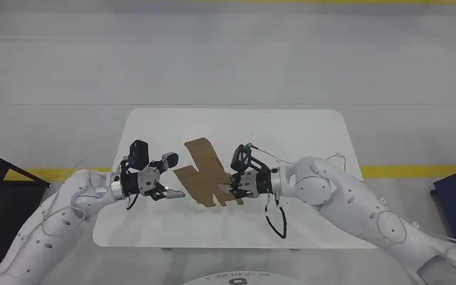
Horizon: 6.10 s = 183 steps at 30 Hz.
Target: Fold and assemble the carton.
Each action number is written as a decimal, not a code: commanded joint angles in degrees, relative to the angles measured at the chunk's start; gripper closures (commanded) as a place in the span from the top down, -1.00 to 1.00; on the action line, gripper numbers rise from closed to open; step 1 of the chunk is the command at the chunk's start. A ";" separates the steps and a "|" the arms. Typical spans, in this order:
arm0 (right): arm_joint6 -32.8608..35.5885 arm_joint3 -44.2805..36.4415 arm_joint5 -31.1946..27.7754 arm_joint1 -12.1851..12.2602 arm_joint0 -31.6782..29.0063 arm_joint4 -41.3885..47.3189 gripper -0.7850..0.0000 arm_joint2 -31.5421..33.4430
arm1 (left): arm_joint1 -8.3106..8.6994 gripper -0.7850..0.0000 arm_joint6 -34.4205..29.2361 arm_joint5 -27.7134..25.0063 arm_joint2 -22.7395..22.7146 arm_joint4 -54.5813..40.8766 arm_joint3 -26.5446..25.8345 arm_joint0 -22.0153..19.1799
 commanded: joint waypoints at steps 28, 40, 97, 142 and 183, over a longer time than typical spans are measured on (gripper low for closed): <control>-0.30 -0.26 -0.15 -0.79 -3.26 -0.81 1.00 4.30 | 2.06 -1.00 2.95 0.00 5.61 0.25 2.96 -4.97; -17.41 -2.62 9.88 0.27 -12.11 -2.38 1.00 12.49 | 0.68 -1.00 17.25 7.43 1.82 0.23 4.58 -2.10; -29.68 3.66 -0.45 -8.08 -7.44 -5.52 1.00 9.06 | -6.54 -1.00 1.99 6.76 8.87 -13.43 8.22 -8.97; 2.06 12.57 -4.81 -8.72 -2.11 28.36 1.00 15.03 | -4.40 -1.00 -1.72 0.00 -3.75 -36.45 4.41 -1.07; 46.17 45.29 4.60 -19.00 19.76 74.04 0.71 1.83 | -1.66 -1.00 15.53 0.00 0.04 -19.36 1.49 -1.32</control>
